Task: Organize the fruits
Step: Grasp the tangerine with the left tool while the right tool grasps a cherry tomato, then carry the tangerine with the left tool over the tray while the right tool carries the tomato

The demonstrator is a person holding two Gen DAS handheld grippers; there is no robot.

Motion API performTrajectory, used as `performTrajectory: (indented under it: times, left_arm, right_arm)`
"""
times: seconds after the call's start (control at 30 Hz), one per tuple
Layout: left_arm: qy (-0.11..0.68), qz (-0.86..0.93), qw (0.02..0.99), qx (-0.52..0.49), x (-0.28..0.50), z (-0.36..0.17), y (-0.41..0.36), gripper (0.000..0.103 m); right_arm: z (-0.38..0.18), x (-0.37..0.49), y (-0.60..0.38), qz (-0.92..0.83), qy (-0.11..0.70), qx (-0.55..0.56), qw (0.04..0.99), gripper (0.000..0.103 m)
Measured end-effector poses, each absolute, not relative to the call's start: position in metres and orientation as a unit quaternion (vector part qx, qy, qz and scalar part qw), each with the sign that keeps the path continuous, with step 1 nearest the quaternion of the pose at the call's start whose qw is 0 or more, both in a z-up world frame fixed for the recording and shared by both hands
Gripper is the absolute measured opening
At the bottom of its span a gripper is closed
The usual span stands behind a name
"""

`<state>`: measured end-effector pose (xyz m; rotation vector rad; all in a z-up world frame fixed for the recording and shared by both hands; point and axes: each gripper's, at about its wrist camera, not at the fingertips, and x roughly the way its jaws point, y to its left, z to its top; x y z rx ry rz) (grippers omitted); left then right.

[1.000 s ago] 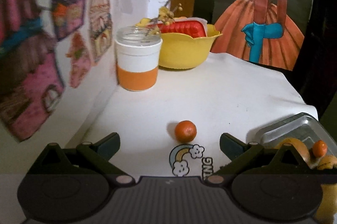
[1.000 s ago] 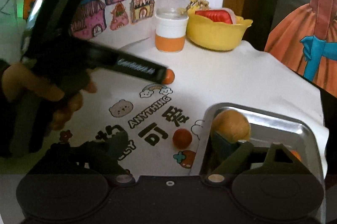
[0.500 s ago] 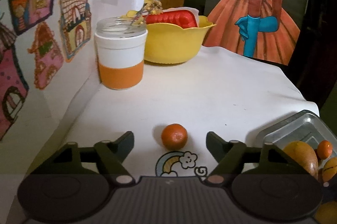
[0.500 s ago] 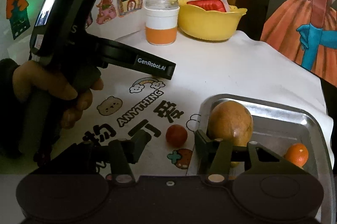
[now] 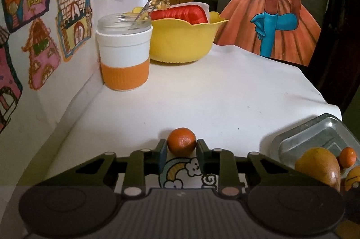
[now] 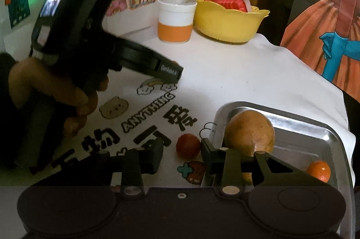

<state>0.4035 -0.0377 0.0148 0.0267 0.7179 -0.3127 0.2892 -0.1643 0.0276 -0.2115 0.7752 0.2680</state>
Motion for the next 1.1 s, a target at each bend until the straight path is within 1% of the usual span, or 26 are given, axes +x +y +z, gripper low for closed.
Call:
performTrajectory:
  times: [0.07,0.1,0.2,0.23,1.1]
  left_arm:
    - [0.351,-0.155,0.923,0.012,0.401,0.015,-0.037,0.03]
    - [0.352,-0.156,0.923,0.012,0.4,0.015,-0.037,0.03]
    - [0.354,-0.161,0.921,0.011,0.393,0.016,-0.037,0.03]
    - [0.354,-0.162,0.921,0.011,0.391,0.016,-0.036,0.03]
    - [0.37,-0.196,0.908,0.006,0.325,0.027,-0.034,0.03]
  right_arm:
    - [0.028,0.289,-0.164,0.13,0.376,-0.102,0.912,0.036]
    - [0.027,0.29,-0.163,0.128,0.376,-0.102,0.912,0.032]
    - [0.027,0.289,-0.164,0.126,0.375,-0.101,0.913,0.026]
    - [0.027,0.289,-0.164,0.126,0.375,-0.1,0.913,0.025]
    - [0.035,0.26,-0.173,0.13,0.36,-0.066,0.922,0.024]
